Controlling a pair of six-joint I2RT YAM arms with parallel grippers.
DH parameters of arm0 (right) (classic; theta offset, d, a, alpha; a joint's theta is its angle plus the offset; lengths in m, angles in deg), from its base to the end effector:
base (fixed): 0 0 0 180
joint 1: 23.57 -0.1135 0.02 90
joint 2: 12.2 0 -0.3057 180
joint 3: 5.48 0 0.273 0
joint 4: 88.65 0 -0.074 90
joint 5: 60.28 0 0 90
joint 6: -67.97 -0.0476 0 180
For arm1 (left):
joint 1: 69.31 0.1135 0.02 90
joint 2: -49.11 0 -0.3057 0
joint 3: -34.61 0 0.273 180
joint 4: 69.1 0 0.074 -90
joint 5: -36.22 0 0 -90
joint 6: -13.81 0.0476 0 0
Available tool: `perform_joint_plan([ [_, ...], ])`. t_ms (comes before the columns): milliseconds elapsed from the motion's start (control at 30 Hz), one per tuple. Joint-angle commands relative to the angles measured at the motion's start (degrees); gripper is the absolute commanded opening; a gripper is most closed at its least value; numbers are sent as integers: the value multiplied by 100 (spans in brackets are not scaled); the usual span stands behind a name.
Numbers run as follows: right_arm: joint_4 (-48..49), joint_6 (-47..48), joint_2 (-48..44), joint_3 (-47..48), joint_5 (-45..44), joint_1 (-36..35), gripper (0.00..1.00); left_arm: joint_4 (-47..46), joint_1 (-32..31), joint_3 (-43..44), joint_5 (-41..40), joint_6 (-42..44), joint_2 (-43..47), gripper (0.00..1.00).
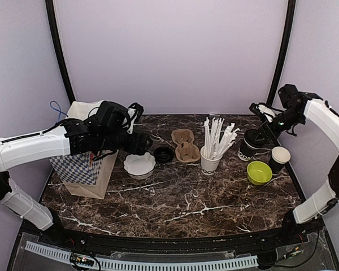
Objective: Pack the takeout coffee
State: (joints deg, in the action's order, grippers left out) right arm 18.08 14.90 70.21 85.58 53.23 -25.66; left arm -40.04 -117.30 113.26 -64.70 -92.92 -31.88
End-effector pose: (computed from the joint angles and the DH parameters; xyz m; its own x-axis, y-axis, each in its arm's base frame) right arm 0.2991 0.0299 0.3513 -0.5990 -0.5732 -0.5592 -0.7058 0.7077 0.0306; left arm 0.2396 -0.2525 0.3414 -0.5128 0.1470 -0.8458 0.4947 0.8558 -0.1512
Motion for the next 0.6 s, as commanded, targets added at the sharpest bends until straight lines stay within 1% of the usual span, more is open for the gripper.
perform_joint_plan([
  [0,685,-675,305,339,-398,31,59,-141,41,-141,82,-12,241,75],
  [133,719,-822,869,529,-970,24,59,-142,33,-157,161,-14,198,74],
  [200,610,-807,1081,575,-1080,26,59,-142,38,-172,165,-10,212,74],
  [467,642,-973,1564,620,-1080,26,62,-209,36,-257,189,-20,201,74],
  [567,657,-994,1706,636,-1091,26,65,-221,35,-239,243,-23,141,74],
])
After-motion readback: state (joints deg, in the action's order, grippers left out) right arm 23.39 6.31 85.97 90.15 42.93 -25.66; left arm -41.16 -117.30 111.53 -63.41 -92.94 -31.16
